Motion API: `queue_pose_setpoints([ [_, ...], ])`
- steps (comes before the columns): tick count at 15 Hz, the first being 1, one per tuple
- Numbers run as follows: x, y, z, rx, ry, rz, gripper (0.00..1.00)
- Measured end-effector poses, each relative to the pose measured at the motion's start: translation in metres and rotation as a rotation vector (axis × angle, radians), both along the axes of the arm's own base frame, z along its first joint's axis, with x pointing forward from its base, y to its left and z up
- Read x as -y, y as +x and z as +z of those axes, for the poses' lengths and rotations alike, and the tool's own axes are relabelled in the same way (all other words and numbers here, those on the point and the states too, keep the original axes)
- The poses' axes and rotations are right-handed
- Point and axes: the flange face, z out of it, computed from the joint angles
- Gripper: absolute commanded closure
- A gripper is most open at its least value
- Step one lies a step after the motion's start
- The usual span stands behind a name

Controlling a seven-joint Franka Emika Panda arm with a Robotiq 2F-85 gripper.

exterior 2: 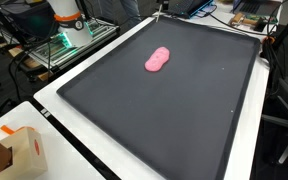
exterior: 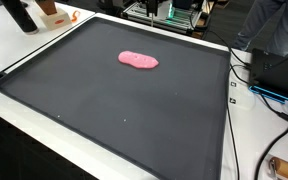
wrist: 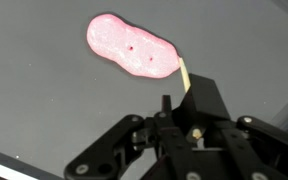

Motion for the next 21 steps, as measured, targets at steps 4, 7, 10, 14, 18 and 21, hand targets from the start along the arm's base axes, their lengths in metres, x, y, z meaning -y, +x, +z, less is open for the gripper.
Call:
queue_pose_setpoints([
  [4, 0.036, 0.010, 0.002, -0.015, 0.100, -0.068, 0.94],
  [7, 0.083, 0.019, 0.001, -0.014, 0.267, -0.082, 0.94],
  [10, 0.135, 0.025, -0.009, 0.003, 0.412, -0.076, 0.94],
  [14, 0.189, 0.027, -0.030, 0.007, 0.525, -0.064, 0.94],
  [18, 0.220, 0.028, -0.060, -0.029, 0.620, -0.062, 0.94],
  [21, 0.242, 0.025, -0.081, -0.061, 0.688, -0.068, 0.94],
])
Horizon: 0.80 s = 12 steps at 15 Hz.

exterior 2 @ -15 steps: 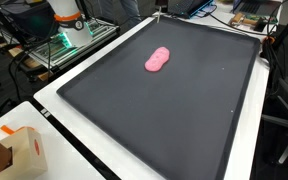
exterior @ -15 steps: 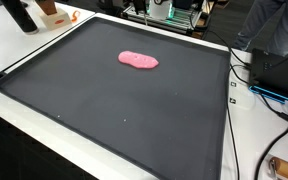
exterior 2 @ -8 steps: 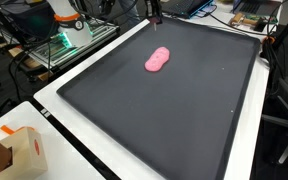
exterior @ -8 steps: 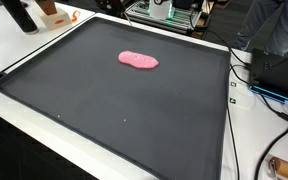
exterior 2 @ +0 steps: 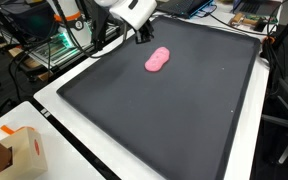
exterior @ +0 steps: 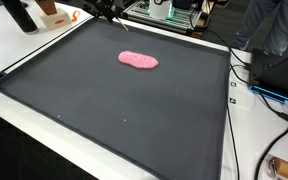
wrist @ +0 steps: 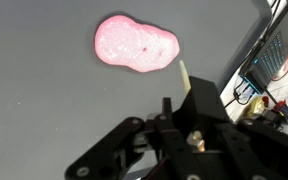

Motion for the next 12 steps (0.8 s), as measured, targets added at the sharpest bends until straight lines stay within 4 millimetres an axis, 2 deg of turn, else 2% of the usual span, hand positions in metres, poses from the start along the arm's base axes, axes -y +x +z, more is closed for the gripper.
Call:
queue_pose_setpoints([
  [5, 0.032, -0.006, -0.028, -0.044, 0.063, -0.002, 0.94],
  [12, 0.055, -0.003, -0.063, -0.062, 0.162, -0.104, 0.94],
])
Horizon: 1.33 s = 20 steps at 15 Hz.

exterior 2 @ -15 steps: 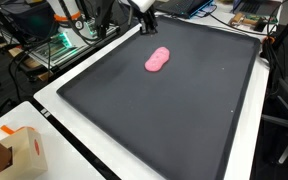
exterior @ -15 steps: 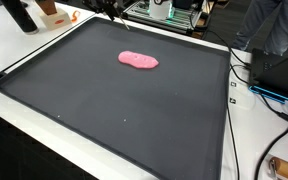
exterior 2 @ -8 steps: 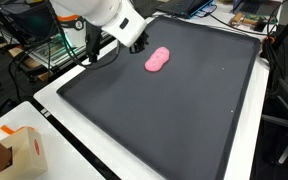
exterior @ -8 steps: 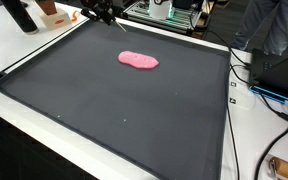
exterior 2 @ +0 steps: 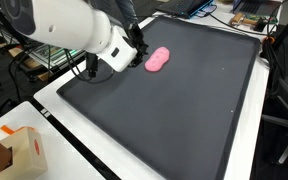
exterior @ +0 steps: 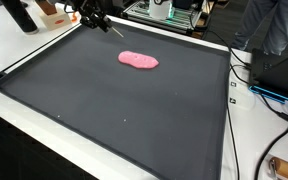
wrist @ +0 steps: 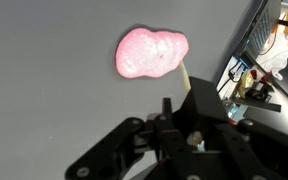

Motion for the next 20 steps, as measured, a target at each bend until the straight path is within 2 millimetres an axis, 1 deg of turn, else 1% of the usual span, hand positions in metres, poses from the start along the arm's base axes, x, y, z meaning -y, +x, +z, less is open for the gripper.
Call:
queue_pose_setpoints([
  [5, 0.008, 0.001, -0.021, -0.021, 0.035, -0.049, 0.94],
  [10, 0.009, 0.004, -0.033, -0.038, 0.039, -0.051, 0.94],
  [15, 0.002, 0.008, -0.031, -0.050, 0.034, -0.053, 0.94],
  [20, -0.010, 0.016, -0.025, -0.044, 0.001, -0.054, 0.94],
])
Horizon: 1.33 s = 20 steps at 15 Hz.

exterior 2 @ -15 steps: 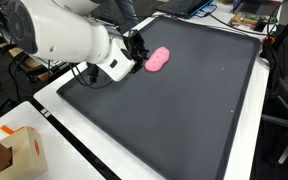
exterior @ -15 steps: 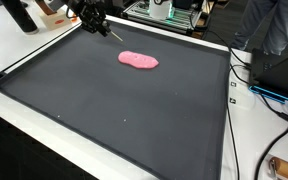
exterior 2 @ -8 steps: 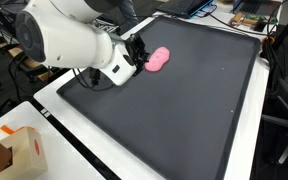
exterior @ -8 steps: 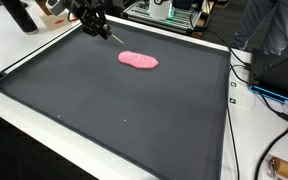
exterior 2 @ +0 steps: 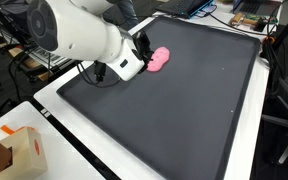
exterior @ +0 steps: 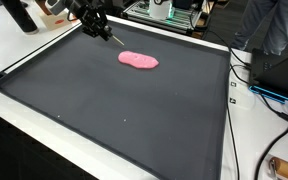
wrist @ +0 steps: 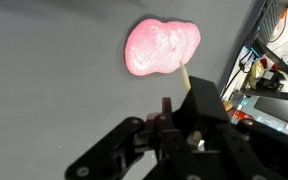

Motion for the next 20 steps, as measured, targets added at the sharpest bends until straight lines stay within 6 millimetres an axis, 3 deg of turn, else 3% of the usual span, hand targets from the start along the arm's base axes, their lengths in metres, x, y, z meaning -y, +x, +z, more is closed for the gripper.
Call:
queue_pose_setpoints([
  [9, -0.042, 0.010, 0.029, 0.025, -0.145, 0.056, 0.94],
  [20, -0.118, -0.006, 0.075, 0.026, -0.351, 0.180, 0.94],
])
